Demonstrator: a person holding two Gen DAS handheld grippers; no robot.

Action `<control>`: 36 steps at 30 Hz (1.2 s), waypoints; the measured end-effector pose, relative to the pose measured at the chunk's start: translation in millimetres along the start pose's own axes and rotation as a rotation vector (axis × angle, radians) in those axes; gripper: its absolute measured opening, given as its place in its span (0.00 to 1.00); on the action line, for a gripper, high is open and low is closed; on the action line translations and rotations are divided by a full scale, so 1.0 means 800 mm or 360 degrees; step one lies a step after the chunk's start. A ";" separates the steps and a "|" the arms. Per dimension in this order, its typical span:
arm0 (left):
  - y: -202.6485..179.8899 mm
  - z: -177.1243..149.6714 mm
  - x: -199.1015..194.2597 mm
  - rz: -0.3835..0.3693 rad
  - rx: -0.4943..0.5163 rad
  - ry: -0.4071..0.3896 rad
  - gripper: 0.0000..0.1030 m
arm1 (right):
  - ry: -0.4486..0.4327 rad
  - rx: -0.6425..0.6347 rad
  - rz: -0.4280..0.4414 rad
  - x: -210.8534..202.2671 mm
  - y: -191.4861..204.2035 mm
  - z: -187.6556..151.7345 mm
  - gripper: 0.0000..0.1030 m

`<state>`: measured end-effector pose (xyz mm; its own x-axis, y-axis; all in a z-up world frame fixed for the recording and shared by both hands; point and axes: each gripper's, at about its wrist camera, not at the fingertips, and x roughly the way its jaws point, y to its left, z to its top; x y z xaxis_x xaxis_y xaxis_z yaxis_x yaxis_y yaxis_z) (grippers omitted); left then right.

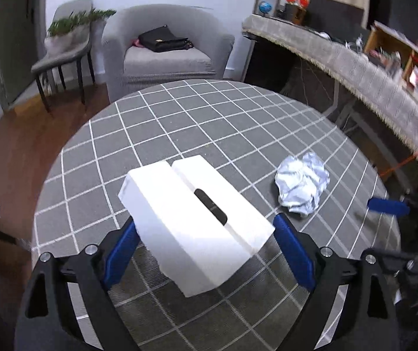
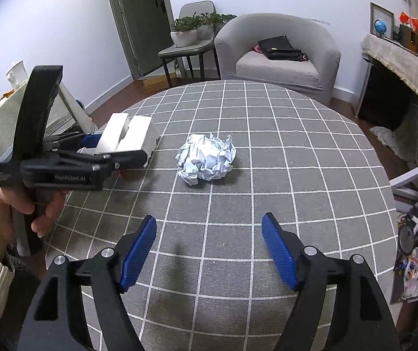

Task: Collect trash
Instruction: 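Grasp the white tissue box with the left tool while the right tool grasps the paper ball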

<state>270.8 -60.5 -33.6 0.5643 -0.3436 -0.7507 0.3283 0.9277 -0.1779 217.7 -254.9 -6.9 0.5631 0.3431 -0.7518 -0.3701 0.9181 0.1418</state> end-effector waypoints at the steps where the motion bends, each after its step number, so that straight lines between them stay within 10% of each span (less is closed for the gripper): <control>1: 0.001 0.000 0.001 0.0001 -0.0018 0.0004 0.89 | 0.0001 0.0000 0.0000 0.000 0.000 0.000 0.73; 15: 0.028 0.000 -0.001 -0.0114 -0.0244 0.0022 0.53 | -0.0006 0.0056 -0.0012 0.013 -0.011 0.009 0.73; 36: 0.049 -0.011 -0.046 -0.0125 -0.0225 -0.0026 0.51 | -0.0027 0.0113 -0.0040 0.050 -0.006 0.040 0.73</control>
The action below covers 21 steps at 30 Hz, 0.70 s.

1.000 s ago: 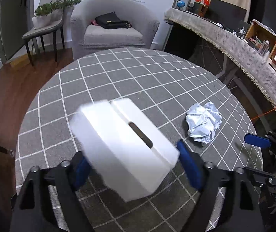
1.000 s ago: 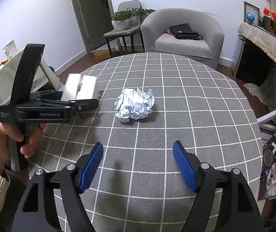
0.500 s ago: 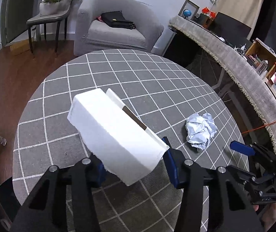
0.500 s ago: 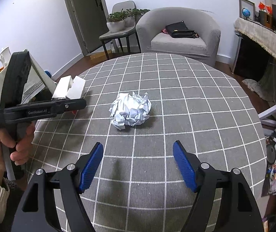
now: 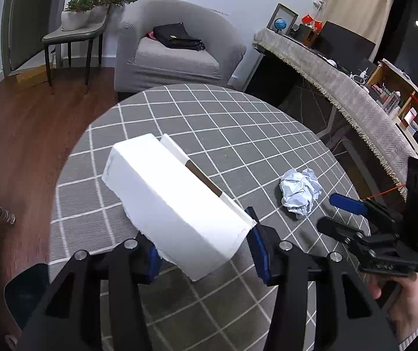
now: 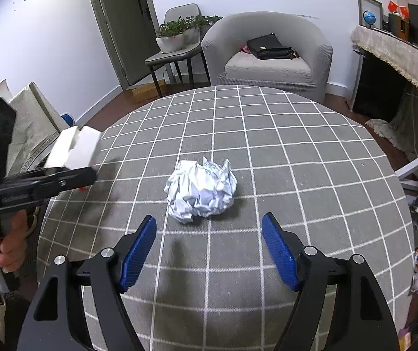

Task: Collect trash
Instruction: 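Grasp the white tissue box with the left tool while the right tool grasps the paper ball, then carry the tissue box and paper ball over the teal bin and release the box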

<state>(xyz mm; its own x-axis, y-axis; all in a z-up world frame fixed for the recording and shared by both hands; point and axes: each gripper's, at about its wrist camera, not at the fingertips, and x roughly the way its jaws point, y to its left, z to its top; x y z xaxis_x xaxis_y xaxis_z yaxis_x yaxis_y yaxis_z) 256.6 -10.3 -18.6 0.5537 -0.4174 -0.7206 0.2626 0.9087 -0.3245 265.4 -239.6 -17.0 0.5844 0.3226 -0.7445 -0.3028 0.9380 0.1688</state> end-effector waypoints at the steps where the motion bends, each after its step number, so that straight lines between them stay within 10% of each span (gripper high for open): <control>1: 0.002 -0.001 -0.003 0.0002 0.0000 -0.0003 0.51 | 0.0004 -0.0009 -0.0009 0.004 0.002 0.002 0.73; 13: 0.033 -0.009 -0.046 0.0068 0.0007 -0.0044 0.51 | 0.0062 -0.0077 -0.0138 0.048 0.020 0.029 0.73; 16: 0.040 -0.010 -0.054 0.0084 0.0002 -0.0047 0.51 | 0.0089 -0.0104 -0.0160 0.057 0.032 0.030 0.48; 21: 0.051 -0.013 -0.068 0.0104 -0.0007 -0.0062 0.51 | 0.0066 -0.0166 -0.0149 0.057 0.057 0.033 0.46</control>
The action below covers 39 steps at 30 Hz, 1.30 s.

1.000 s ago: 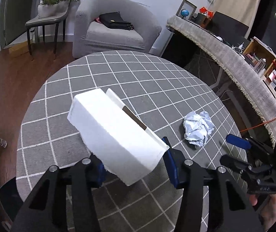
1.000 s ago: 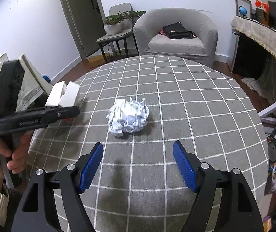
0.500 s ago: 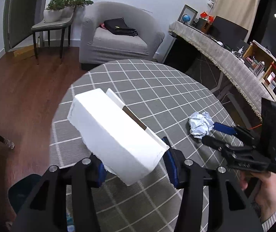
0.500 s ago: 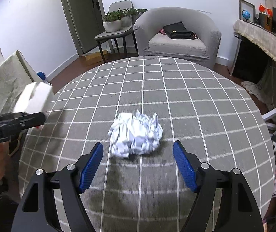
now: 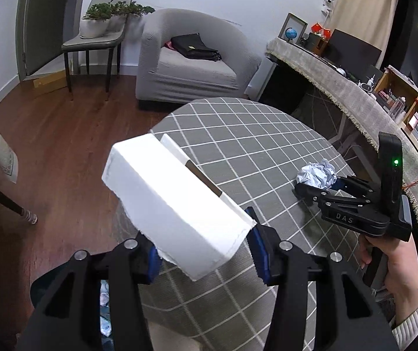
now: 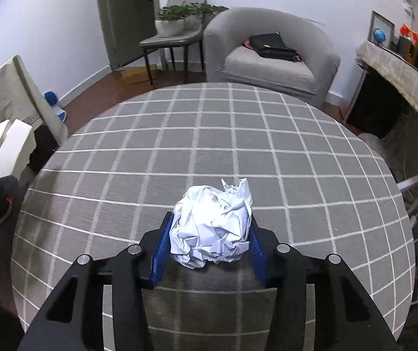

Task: Collect trash
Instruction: 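Carry the tissue box and paper ball over the teal bin and release the box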

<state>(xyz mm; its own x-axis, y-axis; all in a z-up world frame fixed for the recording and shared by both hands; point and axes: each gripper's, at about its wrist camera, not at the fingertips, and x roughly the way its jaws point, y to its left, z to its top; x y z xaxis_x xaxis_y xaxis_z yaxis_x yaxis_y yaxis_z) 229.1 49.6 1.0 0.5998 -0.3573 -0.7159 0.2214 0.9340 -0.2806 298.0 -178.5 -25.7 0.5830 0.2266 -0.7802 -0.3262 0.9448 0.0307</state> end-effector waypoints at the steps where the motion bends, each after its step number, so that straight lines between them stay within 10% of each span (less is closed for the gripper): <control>1: 0.004 0.000 -0.004 0.0007 -0.0003 -0.0004 0.51 | -0.0008 -0.0004 0.0009 -0.001 0.004 0.001 0.47; 39: 0.164 -0.116 -0.016 0.0441 -0.0112 0.0308 0.51 | -0.0102 -0.0242 0.0604 -0.018 0.226 0.041 0.47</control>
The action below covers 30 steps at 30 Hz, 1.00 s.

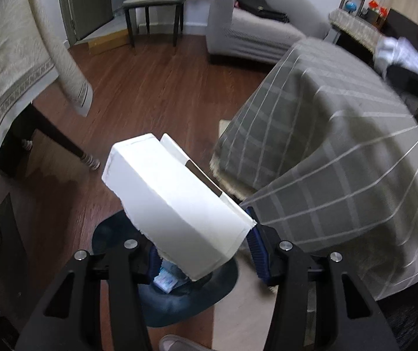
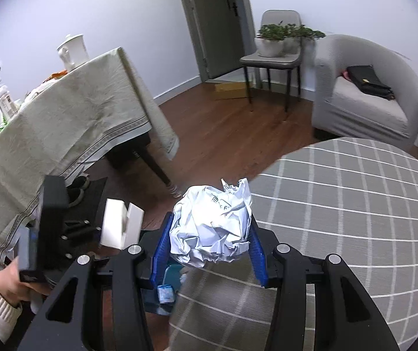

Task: Collect trash
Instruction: 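Carry the tissue box and paper ball over the teal bin and release the box, then lower the paper ball into the teal bin and open the right tool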

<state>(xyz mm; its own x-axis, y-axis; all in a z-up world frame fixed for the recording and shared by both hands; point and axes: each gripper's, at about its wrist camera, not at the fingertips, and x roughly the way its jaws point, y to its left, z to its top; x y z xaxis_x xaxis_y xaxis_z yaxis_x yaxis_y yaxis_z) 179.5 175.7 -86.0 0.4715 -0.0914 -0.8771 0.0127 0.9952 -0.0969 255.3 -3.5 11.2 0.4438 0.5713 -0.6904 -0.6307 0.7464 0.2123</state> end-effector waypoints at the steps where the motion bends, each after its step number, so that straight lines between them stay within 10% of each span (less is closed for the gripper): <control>1: 0.005 -0.006 0.007 0.0010 0.0001 0.0024 0.51 | 0.0007 -0.0006 0.0011 0.004 0.005 0.000 0.47; 21: 0.075 -0.077 0.078 0.0114 -0.0030 0.0344 0.51 | 0.0163 -0.0110 0.0177 0.088 0.094 -0.003 0.47; 30: 0.085 -0.081 0.064 0.0115 -0.0015 0.0295 0.69 | 0.0233 -0.0145 0.0167 0.120 0.109 -0.012 0.47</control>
<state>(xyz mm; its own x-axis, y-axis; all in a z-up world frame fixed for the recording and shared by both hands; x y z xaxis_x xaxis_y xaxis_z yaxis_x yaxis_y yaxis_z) 147.7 236.1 -168.0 0.3003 -0.0256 -0.9535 -0.0240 0.9991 -0.0344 237.0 112.8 -43.1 0.2795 0.5835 -0.7625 -0.7265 0.6478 0.2294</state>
